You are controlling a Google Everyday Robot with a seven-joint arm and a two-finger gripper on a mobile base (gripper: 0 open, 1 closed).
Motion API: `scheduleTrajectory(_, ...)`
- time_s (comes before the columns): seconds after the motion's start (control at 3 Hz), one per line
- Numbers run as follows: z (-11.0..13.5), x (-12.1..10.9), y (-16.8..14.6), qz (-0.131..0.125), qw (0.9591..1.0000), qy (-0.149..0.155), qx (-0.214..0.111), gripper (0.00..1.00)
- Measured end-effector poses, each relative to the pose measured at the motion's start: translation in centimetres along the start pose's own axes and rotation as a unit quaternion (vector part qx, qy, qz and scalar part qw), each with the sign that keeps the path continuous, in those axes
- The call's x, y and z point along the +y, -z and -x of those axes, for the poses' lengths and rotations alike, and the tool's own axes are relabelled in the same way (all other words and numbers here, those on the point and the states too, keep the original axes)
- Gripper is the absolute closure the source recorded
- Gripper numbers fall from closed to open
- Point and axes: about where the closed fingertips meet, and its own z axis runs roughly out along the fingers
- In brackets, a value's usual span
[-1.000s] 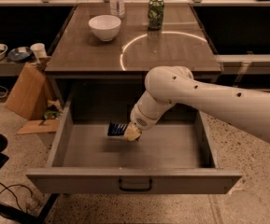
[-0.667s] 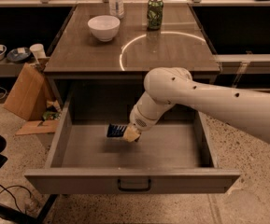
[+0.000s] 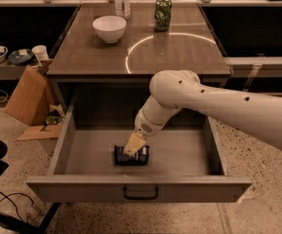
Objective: Place rxbar blueberry into top drawer
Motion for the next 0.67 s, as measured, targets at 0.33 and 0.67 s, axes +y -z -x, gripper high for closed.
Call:
scheduleTrajectory(0.33,0.00,0.00,0.00,0.000,1.0000,0.000,0.000,0.00)
scheduleTrajectory(0.67,0.25,0.22,0.02,0.008,0.9999,0.007,-0.013,0.00)
